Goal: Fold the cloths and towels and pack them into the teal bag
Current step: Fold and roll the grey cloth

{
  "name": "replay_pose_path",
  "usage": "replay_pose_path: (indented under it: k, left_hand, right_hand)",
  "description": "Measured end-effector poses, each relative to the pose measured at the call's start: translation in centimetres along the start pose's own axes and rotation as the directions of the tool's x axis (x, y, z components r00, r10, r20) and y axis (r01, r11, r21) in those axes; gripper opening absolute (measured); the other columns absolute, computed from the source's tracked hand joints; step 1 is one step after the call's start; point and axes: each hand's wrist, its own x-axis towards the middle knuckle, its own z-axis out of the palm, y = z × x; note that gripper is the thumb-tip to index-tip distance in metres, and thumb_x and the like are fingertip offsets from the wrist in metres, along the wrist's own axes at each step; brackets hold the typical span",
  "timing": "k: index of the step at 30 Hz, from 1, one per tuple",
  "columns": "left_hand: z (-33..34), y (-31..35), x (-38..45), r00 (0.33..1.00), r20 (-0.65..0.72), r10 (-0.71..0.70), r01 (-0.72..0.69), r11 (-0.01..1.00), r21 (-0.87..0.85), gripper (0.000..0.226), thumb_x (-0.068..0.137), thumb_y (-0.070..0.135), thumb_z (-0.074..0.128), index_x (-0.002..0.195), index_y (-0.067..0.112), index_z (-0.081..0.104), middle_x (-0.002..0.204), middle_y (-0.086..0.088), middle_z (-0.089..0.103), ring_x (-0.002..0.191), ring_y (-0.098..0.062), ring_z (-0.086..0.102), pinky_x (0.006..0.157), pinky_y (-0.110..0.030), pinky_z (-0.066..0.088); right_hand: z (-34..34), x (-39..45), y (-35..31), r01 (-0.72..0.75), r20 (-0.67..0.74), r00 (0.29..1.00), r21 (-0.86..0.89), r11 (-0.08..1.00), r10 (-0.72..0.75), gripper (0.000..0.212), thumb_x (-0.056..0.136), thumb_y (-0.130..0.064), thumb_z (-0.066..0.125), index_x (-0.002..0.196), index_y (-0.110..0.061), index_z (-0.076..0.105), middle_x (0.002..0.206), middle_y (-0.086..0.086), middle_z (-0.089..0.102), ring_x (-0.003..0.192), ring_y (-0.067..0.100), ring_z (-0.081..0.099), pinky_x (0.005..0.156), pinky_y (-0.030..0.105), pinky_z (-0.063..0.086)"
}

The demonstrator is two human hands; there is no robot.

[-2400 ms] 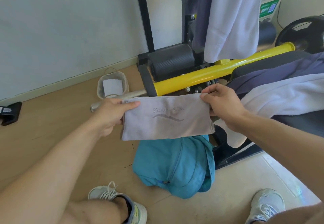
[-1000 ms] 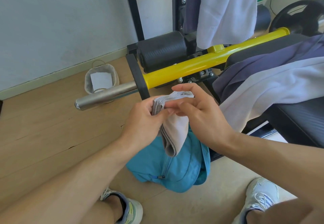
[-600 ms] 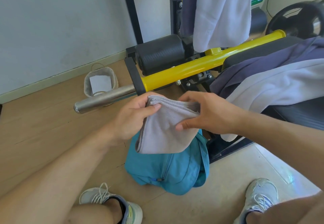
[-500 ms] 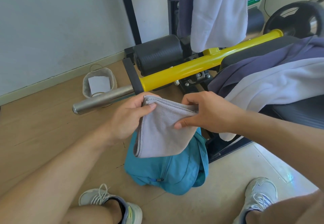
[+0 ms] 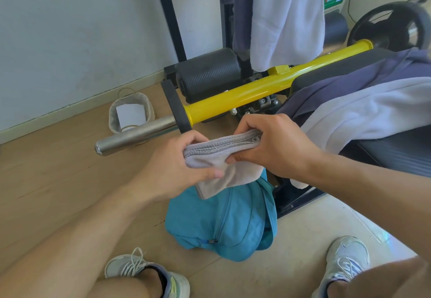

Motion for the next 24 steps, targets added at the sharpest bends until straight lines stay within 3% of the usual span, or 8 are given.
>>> replay_pose_path:
  k: [2, 4, 8, 13, 16, 20, 24]
  left_hand:
    - [0.7, 0.2, 0.0, 0.998, -0.033, 0.049, -0.048, 0.999, 0.02, 0.035, 0.066, 0.04, 0.092, 0.095, 0.028, 0.076, 0.083, 0.006, 0.073, 0.075, -0.01, 0.063, 0.061, -0.02, 0.045]
    - [0.9, -0.2, 0.2, 0.995, -0.074, 0.061, -0.061, 0.998, -0.007, 0.027, 0.069, 0.037, 0.09, 0.092, 0.026, 0.082, 0.076, 0.0, 0.074, 0.068, -0.015, 0.06, 0.058, -0.023, 0.043]
    - [0.1, -1.1, 0.3, 0.986, -0.142, 0.082, -0.093, 0.993, -0.068, 0.025, 0.074, 0.026, 0.088, 0.098, 0.028, 0.083, 0.084, 0.003, 0.077, 0.077, -0.015, 0.067, 0.067, -0.036, 0.052]
    - [-0.2, -1.5, 0.5, 0.978, -0.181, 0.102, -0.106, 0.994, -0.012, 0.022, 0.078, 0.021, 0.086, 0.099, 0.025, 0.083, 0.088, 0.006, 0.077, 0.083, -0.009, 0.069, 0.068, -0.026, 0.054]
    - [0.0, -2.0, 0.7, 0.983, -0.171, 0.071, -0.055, 0.994, 0.094, 0.017, 0.076, 0.036, 0.086, 0.091, 0.031, 0.08, 0.081, 0.01, 0.075, 0.078, -0.008, 0.068, 0.07, -0.035, 0.055]
    - [1.4, -2.4, 0.5, 0.997, -0.053, 0.048, -0.03, 0.955, 0.296, 0.039, 0.068, 0.069, 0.068, 0.084, 0.035, 0.063, 0.072, 0.011, 0.065, 0.068, -0.01, 0.062, 0.061, -0.046, 0.053]
    - [3.0, -1.1, 0.0, 0.998, -0.009, 0.057, -0.055, 0.983, 0.177, 0.049, 0.068, 0.079, 0.068, 0.092, 0.037, 0.059, 0.077, 0.01, 0.066, 0.072, -0.011, 0.063, 0.064, -0.044, 0.053]
  right_hand:
    - [0.1, -0.1, -0.3, 0.013, 0.012, 1.0, -0.045, 0.999, -0.013, 0.036, 0.068, -0.058, 0.083, 0.085, -0.033, 0.064, 0.078, -0.018, 0.067, 0.077, 0.005, 0.06, 0.067, 0.039, 0.052]
    - [0.1, -0.1, -0.5, 0.031, 0.043, 0.999, -0.036, 0.999, -0.03, 0.035, 0.069, -0.055, 0.084, 0.09, -0.033, 0.065, 0.082, -0.018, 0.067, 0.08, 0.005, 0.061, 0.069, 0.036, 0.052]
    - [-0.6, 0.1, -0.1, 0.011, 0.136, 0.99, 0.105, 0.994, -0.025, 0.043, 0.07, -0.034, 0.09, 0.106, -0.031, 0.066, 0.096, -0.019, 0.069, 0.092, 0.0, 0.063, 0.077, 0.016, 0.05]
    - [-0.9, 0.0, 0.3, -0.016, 0.126, 0.992, 0.108, 0.994, 0.002, 0.036, 0.072, -0.032, 0.089, 0.103, -0.029, 0.07, 0.096, -0.021, 0.071, 0.092, -0.004, 0.065, 0.083, 0.015, 0.052]
    - [-0.7, -0.2, 0.0, -0.008, 0.083, 0.997, 0.118, 0.993, -0.002, 0.029, 0.075, -0.031, 0.088, 0.099, -0.028, 0.072, 0.093, -0.021, 0.072, 0.091, -0.004, 0.065, 0.079, 0.01, 0.05]
    - [-0.4, -0.4, -0.6, 0.029, 0.062, 0.997, 0.179, 0.983, -0.04, 0.026, 0.077, -0.024, 0.088, 0.097, -0.027, 0.072, 0.091, -0.019, 0.073, 0.091, 0.001, 0.067, 0.079, 0.013, 0.052]
    - [0.1, -0.6, -1.0, 0.046, 0.062, 0.996, 0.226, 0.973, -0.061, 0.034, 0.074, -0.021, 0.089, 0.102, -0.027, 0.07, 0.093, -0.018, 0.072, 0.09, 0.001, 0.067, 0.079, 0.013, 0.051]
